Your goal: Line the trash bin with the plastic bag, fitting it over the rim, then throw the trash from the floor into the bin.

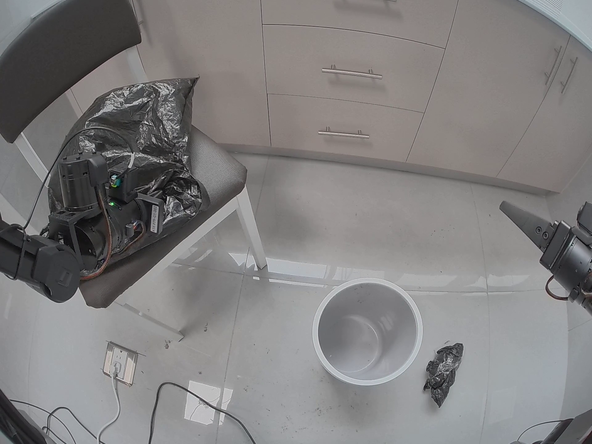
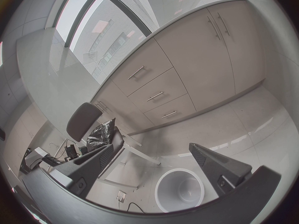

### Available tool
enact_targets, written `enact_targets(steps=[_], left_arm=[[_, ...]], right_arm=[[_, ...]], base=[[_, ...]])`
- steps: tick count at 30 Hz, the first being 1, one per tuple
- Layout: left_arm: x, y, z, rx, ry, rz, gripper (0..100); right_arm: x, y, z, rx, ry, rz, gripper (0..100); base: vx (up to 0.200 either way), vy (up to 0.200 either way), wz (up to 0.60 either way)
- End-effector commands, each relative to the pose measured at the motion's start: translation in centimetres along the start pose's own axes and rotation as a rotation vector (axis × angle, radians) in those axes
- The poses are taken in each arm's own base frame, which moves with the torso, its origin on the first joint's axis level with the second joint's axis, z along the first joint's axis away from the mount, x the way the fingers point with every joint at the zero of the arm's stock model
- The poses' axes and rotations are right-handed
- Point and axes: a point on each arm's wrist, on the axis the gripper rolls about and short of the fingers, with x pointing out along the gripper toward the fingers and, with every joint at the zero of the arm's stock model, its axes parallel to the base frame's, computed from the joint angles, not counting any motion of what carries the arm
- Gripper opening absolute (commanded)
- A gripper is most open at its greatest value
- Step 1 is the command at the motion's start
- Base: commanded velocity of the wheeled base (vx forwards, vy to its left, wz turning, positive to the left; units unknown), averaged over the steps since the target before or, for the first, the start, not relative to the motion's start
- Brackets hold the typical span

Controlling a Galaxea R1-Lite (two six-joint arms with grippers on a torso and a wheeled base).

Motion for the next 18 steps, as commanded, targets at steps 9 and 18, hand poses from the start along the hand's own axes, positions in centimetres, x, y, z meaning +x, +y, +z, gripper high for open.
enact_targets(steps=[9, 18], left_arm=[[-0.3, 0.6, 0.3, -0.045, -0.092, 0.024, 0], [-3.2, 0.8, 3.9, -0.327, -0.241, -0.011, 0]], right_arm=[[-0.9, 0.6, 0.8, -0.012, -0.044, 0.026, 100], [-1.0, 0.5, 0.6, -0.011, -0.036, 0.022, 100]], base=[[0.000, 0.000, 0.00], [0.000, 0.000, 0.00]])
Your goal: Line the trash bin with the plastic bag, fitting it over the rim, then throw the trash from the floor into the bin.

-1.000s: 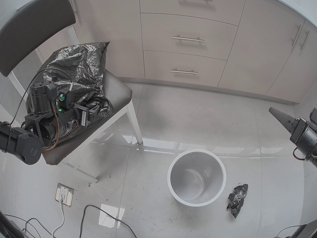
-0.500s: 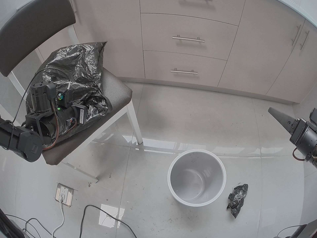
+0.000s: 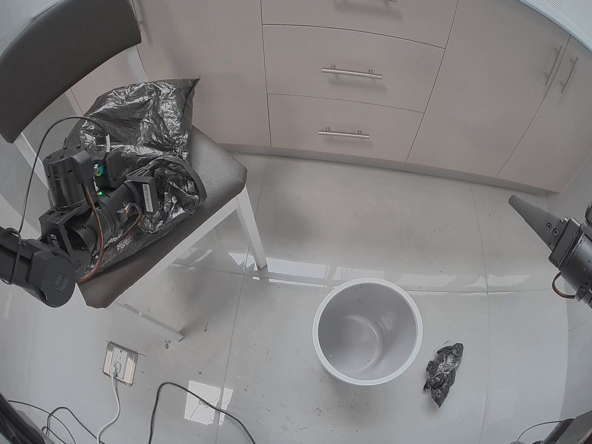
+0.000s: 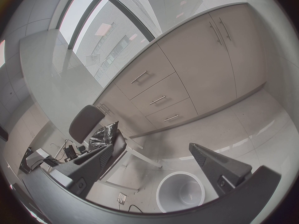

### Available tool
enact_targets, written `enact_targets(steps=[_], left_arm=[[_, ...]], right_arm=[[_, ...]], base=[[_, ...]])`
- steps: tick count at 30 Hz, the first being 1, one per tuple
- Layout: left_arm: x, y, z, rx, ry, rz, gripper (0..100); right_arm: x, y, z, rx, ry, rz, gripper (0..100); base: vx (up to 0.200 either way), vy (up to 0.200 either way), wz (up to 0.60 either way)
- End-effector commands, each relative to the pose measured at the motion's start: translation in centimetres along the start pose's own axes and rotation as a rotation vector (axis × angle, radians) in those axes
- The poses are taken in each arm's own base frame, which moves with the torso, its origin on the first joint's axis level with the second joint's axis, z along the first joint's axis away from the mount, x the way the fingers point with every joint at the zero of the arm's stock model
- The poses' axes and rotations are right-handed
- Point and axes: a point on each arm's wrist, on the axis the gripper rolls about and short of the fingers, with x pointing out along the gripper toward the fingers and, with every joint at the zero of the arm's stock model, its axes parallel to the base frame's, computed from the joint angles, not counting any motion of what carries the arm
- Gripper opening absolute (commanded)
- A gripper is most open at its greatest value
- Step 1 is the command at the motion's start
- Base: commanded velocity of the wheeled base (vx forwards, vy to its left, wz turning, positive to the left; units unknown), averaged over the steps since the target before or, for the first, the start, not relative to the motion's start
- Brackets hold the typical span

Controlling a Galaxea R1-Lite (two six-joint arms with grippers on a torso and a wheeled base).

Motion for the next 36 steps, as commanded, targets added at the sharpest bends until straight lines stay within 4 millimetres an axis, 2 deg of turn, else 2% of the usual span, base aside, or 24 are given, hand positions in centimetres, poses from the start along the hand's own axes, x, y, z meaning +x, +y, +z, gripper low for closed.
enact_targets(steps=[1, 6, 10, 11, 12, 13, 16, 18, 20, 24, 32, 36], left_arm=[[-2.0, -0.1, 2.9, -0.145, -0.085, -0.023, 0], [-2.5, 0.7, 2.0, -0.170, -0.047, -0.028, 0], [-3.6, 0.8, 2.5, -0.243, -0.059, -0.033, 0], [-4.2, 0.7, 3.1, -0.336, -0.066, -0.043, 0], [-4.3, 0.7, 3.1, -0.344, -0.066, -0.044, 0], [-5.4, 0.4, 3.8, -0.457, -0.031, -0.072, 0], [-7.5, 0.3, 4.5, -0.579, 0.062, -0.165, 0], [-9.9, 0.4, 5.1, -0.683, 0.193, -0.334, 0], [-11.0, 0.5, 5.0, -0.696, 0.304, -0.479, 0], [-11.0, 0.8, 5.4, -0.721, 0.426, -0.595, 0], [-11.5, 0.7, 6.0, -0.749, 0.465, -0.695, 0], [-11.8, 0.5, 6.6, -0.822, 0.517, -0.747, 0]], right_arm=[[-0.1, 0.0, 0.0, 0.000, -0.001, 0.002, 100], [0.1, -0.1, -0.3, 0.002, 0.013, -0.006, 100], [0.1, -0.1, -0.2, 0.003, 0.012, -0.005, 100], [0.1, -0.1, -0.3, 0.003, 0.014, -0.004, 100], [0.1, -0.1, -0.3, 0.003, 0.014, -0.004, 100], [0.1, -0.1, -0.3, 0.002, 0.015, -0.003, 100], [0.1, -0.1, -0.2, 0.001, 0.013, -0.002, 100], [0.0, -0.1, -0.3, 0.002, 0.018, 0.006, 100], [-0.2, -0.1, -0.4, 0.002, 0.035, 0.029, 100], [-0.4, -0.1, -0.7, -0.002, 0.057, 0.054, 100], [-0.4, -0.1, -0.7, -0.002, 0.059, 0.055, 100], [-0.4, -0.2, -0.9, -0.002, 0.068, 0.056, 100]], base=[[0.000, 0.000, 0.00], [0.000, 0.000, 0.00], [0.000, 0.000, 0.00], [0.000, 0.000, 0.00], [0.000, 0.000, 0.00], [0.000, 0.000, 0.00], [0.000, 0.000, 0.00], [0.000, 0.000, 0.00], [0.000, 0.000, 0.00], [0.000, 0.000, 0.00], [0.000, 0.000, 0.00], [0.000, 0.000, 0.00]])
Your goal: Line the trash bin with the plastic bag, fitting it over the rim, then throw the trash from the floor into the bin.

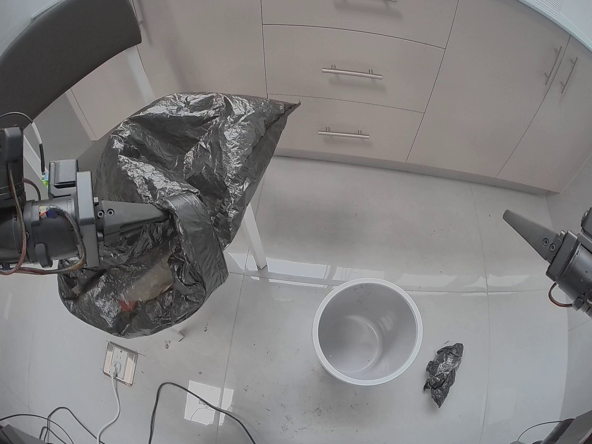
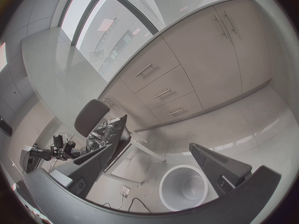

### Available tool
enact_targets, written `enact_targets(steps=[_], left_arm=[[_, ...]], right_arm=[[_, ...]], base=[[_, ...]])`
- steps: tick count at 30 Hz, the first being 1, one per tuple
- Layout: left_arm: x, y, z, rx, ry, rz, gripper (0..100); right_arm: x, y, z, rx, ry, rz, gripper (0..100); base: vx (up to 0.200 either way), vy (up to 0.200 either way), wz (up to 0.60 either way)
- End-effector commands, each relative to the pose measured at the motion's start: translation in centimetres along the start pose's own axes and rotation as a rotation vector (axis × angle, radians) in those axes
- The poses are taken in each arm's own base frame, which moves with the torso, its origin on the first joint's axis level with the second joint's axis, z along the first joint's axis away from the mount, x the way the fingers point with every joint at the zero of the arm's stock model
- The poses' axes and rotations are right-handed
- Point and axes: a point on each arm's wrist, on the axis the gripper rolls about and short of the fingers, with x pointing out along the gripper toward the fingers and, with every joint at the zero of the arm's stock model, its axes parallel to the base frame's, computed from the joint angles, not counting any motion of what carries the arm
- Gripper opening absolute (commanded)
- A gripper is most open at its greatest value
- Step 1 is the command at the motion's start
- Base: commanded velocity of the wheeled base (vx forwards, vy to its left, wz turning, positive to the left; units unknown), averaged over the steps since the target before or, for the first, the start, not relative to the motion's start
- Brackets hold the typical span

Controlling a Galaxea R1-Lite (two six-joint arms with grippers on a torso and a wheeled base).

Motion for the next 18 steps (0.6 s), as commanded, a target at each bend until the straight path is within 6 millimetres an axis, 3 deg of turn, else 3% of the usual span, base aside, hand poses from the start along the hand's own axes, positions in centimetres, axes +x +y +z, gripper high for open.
enact_targets(steps=[1, 8, 12, 18], left_arm=[[-0.8, -2.0, 0.3, -0.044, 0.010, -0.064, 0], [0.0, -5.6, 0.4, -0.129, 0.031, -0.152, 0], [1.6, -9.0, -0.8, -0.095, 0.019, -0.174, 0], [4.2, -9.3, -1.7, -0.094, 0.060, -0.156, 0]], right_arm=[[-0.2, -0.2, -0.5, 0.001, 0.029, 0.013, 100], [-0.3, -0.2, -1.2, 0.005, 0.107, 0.050, 100], [-0.7, 0.6, -1.4, 0.009, 0.151, 0.086, 100], [-0.8, 1.9, -2.0, -0.036, 0.237, 0.140, 100]], base=[[0.000, 0.000, 0.00], [0.000, 0.000, 0.00], [0.000, 0.000, 0.00], [0.000, 0.000, 0.00]])
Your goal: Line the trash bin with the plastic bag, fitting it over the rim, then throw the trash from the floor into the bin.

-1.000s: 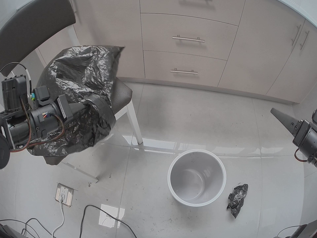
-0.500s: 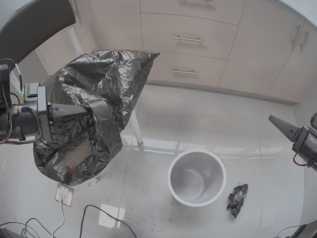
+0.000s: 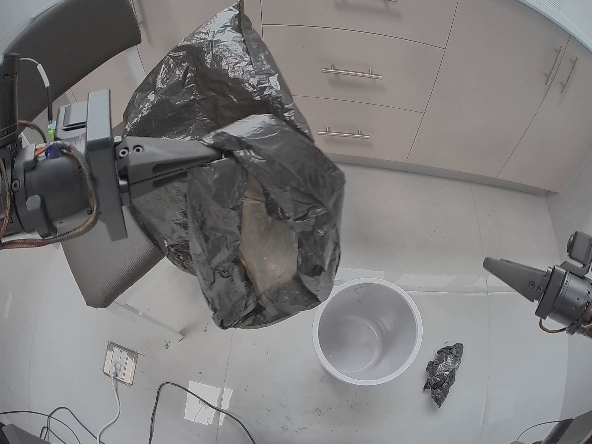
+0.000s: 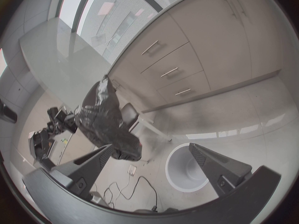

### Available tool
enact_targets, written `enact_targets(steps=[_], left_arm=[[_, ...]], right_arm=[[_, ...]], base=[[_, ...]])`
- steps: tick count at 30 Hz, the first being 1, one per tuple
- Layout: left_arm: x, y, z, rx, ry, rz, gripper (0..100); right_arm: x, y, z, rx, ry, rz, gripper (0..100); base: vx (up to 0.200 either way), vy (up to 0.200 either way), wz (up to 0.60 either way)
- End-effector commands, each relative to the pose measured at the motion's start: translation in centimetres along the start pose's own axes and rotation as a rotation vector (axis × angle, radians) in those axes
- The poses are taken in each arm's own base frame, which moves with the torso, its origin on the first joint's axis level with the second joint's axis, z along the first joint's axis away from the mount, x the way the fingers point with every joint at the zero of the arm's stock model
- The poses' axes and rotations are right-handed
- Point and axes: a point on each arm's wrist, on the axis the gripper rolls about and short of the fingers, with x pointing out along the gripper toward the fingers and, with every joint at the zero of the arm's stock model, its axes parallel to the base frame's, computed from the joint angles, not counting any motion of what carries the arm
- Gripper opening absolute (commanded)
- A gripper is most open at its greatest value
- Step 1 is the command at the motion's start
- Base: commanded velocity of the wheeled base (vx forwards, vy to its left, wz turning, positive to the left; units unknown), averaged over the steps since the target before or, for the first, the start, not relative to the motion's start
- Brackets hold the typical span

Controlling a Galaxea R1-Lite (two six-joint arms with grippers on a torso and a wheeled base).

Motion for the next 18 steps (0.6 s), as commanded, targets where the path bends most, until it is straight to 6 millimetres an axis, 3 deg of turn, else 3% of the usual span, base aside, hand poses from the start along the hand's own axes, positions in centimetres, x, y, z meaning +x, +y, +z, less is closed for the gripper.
enact_targets(steps=[1, 13, 18], left_arm=[[2.8, -0.1, -0.8, -0.008, 0.070, -0.002, 0], [6.2, -0.1, -3.1, -0.005, 0.174, -0.027, 0], [7.2, 0.4, -3.5, -0.013, 0.203, -0.014, 0]], right_arm=[[0.0, 1.7, -0.4, -0.068, 0.066, 0.073, 100], [1.6, 4.4, -2.2, -0.240, 0.223, 0.073, 100], [2.8, 6.0, -4.1, -0.265, 0.332, 0.150, 100]], base=[[0.000, 0.000, 0.00], [0.000, 0.000, 0.00], [0.000, 0.000, 0.00]])
